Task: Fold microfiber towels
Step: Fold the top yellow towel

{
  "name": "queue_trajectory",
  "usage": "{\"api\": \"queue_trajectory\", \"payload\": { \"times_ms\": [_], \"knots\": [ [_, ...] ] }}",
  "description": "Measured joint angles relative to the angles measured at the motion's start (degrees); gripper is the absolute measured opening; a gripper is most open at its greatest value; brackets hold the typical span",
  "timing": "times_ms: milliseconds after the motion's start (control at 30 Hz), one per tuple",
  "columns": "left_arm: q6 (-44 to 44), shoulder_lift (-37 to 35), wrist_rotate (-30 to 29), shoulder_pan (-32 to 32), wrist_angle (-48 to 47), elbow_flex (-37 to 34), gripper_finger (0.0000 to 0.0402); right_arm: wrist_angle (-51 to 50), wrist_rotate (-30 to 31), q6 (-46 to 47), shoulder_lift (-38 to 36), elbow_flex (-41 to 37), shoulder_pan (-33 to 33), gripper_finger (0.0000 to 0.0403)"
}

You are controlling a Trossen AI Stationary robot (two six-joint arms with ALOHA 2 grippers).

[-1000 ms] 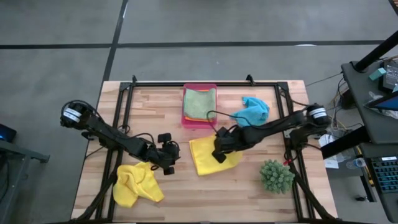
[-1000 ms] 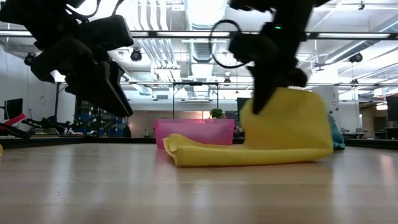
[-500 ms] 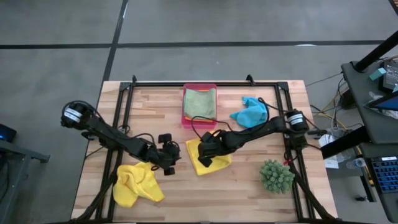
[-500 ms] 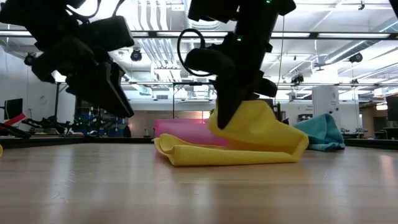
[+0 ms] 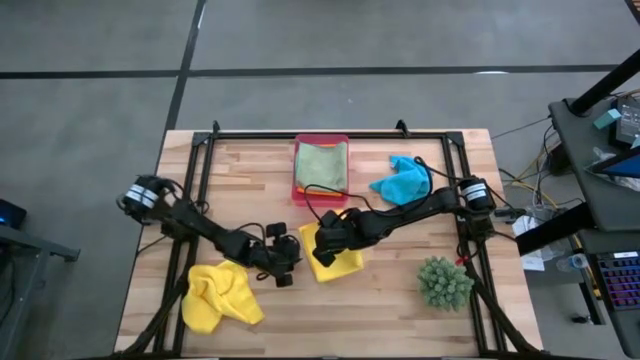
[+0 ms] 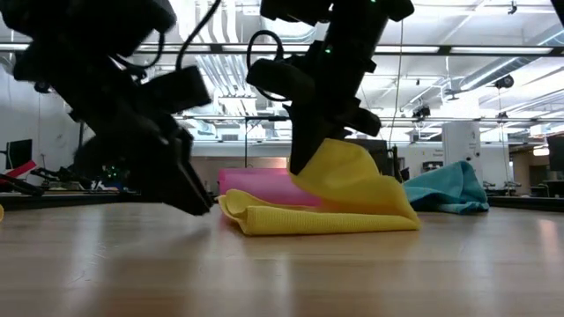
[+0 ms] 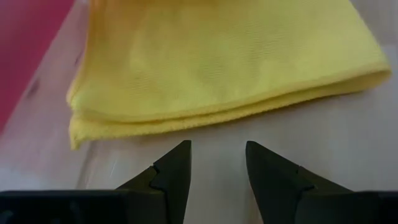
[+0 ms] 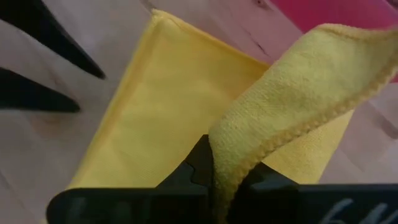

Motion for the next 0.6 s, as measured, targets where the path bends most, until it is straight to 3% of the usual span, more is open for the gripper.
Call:
{"api": "queue_trajectory", "payload": {
  "times_ms": [333, 600],
  "knots": [
    [0.45, 3.56, -0.36, 0.79, 4.88, 0.13, 0.0138, 5.26, -0.10, -0.91, 2.43, -0.16, 0.02, 0.0020],
    [0.49, 3.10, -0.40, 0.90, 5.44, 0.09, 0.0138, 6.26, -0.49, -1.16, 4.24, 0.17, 0.04, 0.0110]
  ]
}}
